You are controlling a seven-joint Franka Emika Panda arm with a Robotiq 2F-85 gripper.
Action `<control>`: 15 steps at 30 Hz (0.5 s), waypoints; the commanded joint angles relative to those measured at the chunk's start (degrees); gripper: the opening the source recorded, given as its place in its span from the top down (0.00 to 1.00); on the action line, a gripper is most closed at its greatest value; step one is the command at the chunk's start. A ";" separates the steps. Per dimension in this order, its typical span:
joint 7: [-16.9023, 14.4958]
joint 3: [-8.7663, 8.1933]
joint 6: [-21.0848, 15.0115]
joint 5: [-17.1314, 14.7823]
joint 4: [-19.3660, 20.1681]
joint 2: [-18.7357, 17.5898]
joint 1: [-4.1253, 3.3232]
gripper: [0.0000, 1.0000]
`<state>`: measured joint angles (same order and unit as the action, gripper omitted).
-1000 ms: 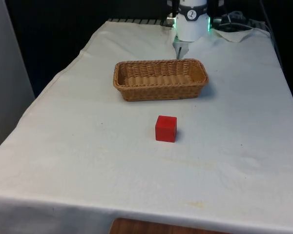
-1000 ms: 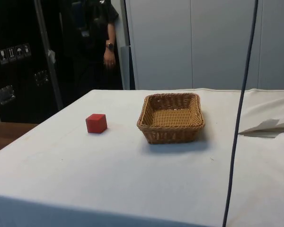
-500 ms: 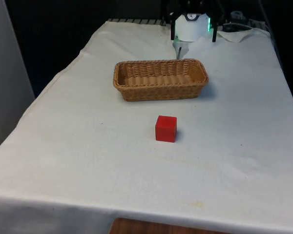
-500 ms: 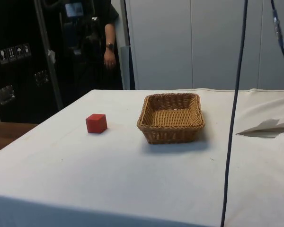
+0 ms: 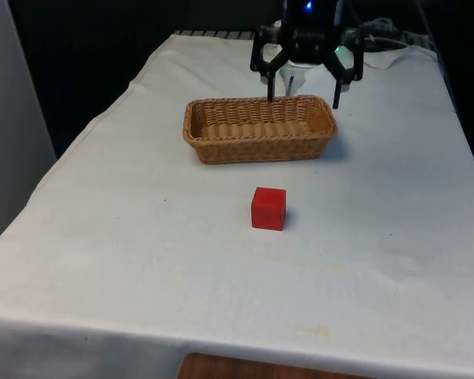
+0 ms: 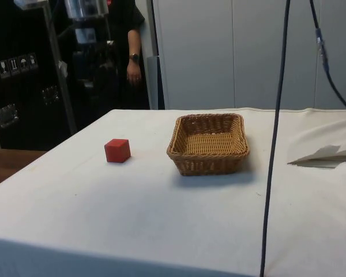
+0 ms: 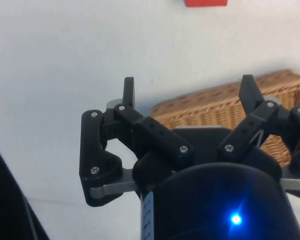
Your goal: Pick up the cube and place it into the basket.
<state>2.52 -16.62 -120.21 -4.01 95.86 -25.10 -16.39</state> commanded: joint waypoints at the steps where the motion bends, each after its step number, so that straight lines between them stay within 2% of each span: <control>1: 0.06 -0.11 -1.43 -0.06 0.23 -0.57 0.11 0.00; 7: -0.17 -0.74 -4.76 -0.23 0.97 -2.29 0.57 0.00; 8: 0.00 -0.80 -3.78 0.00 0.69 -2.23 0.40 0.00; 9: -0.17 -0.92 -5.67 -0.23 1.09 -2.86 0.69 0.00; 15: -0.06 -1.43 -8.65 -0.17 1.66 -4.24 0.97 0.00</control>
<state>2.52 -18.11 -128.00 -4.01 97.40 -29.28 -15.53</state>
